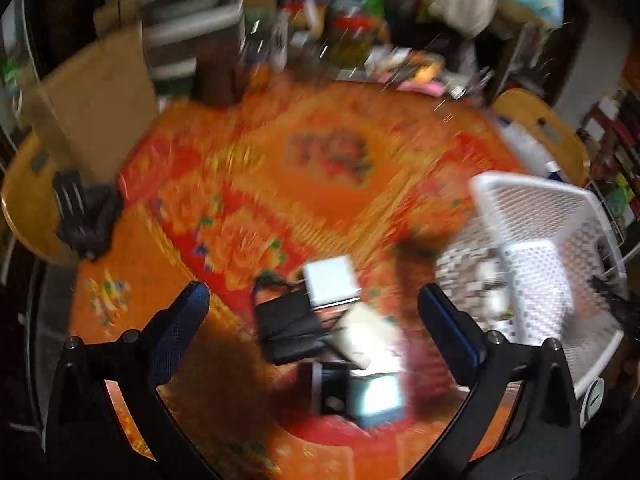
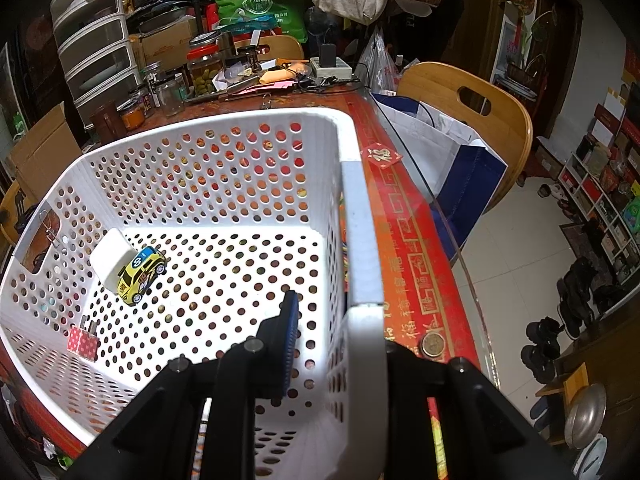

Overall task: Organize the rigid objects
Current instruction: 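Lower the left tool onto a white flat box and grasp it, then carry the white flat box with the left tool into the basket and release, then lower the left tool onto the black power adapter and grasp it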

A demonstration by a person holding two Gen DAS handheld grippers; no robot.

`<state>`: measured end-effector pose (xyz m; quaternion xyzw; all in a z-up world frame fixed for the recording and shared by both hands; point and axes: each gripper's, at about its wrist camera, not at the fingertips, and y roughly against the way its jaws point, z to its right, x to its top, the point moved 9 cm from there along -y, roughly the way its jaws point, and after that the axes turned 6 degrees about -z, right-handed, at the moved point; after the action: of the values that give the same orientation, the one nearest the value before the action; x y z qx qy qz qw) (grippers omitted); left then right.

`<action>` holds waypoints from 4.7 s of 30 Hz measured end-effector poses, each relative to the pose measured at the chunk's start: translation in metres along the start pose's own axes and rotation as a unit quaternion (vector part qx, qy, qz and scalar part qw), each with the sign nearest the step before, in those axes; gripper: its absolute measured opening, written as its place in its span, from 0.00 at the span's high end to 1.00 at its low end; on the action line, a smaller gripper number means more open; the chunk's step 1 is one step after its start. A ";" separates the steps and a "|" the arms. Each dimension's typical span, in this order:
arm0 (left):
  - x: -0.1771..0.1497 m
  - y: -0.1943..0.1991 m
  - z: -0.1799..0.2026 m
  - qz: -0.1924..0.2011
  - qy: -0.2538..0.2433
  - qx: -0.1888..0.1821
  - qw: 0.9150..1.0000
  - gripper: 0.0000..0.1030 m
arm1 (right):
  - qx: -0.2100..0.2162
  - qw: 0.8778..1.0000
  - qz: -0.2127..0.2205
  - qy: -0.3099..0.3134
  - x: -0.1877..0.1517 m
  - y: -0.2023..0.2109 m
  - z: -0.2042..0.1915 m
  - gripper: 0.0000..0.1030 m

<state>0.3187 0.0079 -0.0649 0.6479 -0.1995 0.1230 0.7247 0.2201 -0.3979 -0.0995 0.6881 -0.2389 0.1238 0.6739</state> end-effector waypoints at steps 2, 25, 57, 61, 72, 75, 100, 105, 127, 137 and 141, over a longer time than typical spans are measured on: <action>-0.002 -0.030 -0.002 -0.029 0.004 0.001 1.000 0.00 | 0.000 1.000 0.000 -0.001 0.000 0.000 0.000 0.80; 0.002 -0.123 0.036 -0.136 -0.026 0.018 0.990 0.38 | -0.001 1.000 -0.001 0.002 0.003 0.000 -0.002 0.80; 0.050 0.018 0.044 0.056 -0.037 0.089 0.994 0.63 | 0.000 1.000 -0.001 0.002 0.002 0.000 -0.002 0.80; 0.054 0.031 0.056 0.066 -0.045 0.099 0.992 0.63 | 0.000 1.000 -0.001 0.002 0.002 0.000 -0.002 0.80; 0.050 0.066 0.142 0.091 -0.103 0.095 0.986 0.63 | 0.000 1.000 0.000 0.003 0.003 0.001 -0.003 0.80; 0.044 0.065 0.175 0.086 -0.129 0.089 0.984 0.63 | 0.001 1.000 0.000 0.003 0.003 0.001 -0.003 0.80; -0.012 -0.019 0.303 -0.014 -0.247 0.096 0.964 0.64 | 0.013 1.000 0.003 0.003 0.007 -0.002 -0.004 0.80; -0.022 -0.031 0.310 -0.033 -0.265 0.108 0.958 0.64 | 0.016 1.000 0.004 0.004 0.006 -0.002 -0.005 0.80; -0.007 0.098 0.148 0.090 -0.146 0.061 0.983 0.00 | 0.015 1.000 0.000 0.008 0.004 -0.003 -0.007 0.80; -0.036 -0.028 -0.025 -0.053 0.013 0.073 0.996 0.01 | 0.015 1.000 -0.001 0.008 0.005 -0.003 -0.005 0.80; -0.042 -0.059 -0.035 -0.079 0.048 0.040 0.995 0.01 | 0.010 1.000 -0.004 0.007 0.005 -0.004 -0.004 0.80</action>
<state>0.3114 0.0384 -0.1392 0.6834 -0.1074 0.1043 0.7146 0.2271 -0.3950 -0.1000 0.6950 -0.2301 0.1281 0.6690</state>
